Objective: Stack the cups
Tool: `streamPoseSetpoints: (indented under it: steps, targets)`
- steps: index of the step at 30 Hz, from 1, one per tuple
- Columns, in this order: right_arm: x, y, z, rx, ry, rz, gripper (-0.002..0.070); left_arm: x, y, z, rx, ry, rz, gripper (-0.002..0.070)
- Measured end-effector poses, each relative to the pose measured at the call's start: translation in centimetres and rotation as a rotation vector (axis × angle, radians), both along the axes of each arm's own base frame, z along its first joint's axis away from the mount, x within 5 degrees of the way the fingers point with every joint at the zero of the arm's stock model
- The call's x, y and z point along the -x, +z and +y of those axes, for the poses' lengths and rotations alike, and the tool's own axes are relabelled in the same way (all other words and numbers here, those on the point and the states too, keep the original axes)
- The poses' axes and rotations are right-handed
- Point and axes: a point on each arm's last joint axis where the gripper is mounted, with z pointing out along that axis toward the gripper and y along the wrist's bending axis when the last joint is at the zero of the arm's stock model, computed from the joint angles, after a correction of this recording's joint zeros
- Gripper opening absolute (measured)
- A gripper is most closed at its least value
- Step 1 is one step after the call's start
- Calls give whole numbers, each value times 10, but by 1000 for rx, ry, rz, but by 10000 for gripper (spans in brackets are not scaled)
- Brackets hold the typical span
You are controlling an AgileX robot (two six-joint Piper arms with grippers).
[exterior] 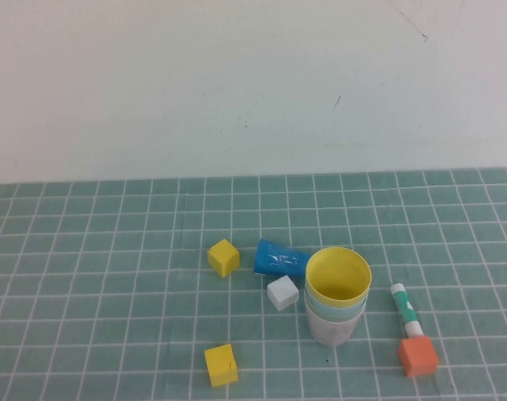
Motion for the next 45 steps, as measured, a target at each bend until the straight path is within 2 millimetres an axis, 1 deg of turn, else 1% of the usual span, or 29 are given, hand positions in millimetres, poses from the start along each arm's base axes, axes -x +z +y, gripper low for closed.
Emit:
streamPoseSetpoints:
  steps: [5, 13, 16, 18, 22, 45]
  targets:
    - [-1, -16, -7, 14, -104, 3, -1, 0, 0, 0, -4, -1, 0, -2]
    - [8, -46, -23, -17, -376, -65, -1, 0, 0, 0, -4, -1, 0, -3]
    - [7, -65, -26, -63, -455, -14, -1, 0, 0, 0, -4, -1, 0, -3]
    - [6, -76, -27, -130, -498, 27, -1, 0, 0, 0, -4, -1, 0, -3]
    - [6, -78, -27, -211, -528, 36, -1, 0, 0, 0, -4, -1, 0, -3]
    - [6, -78, -25, -341, -555, 64, -1, 0, 1, 0, -5, -1, -2, -3]
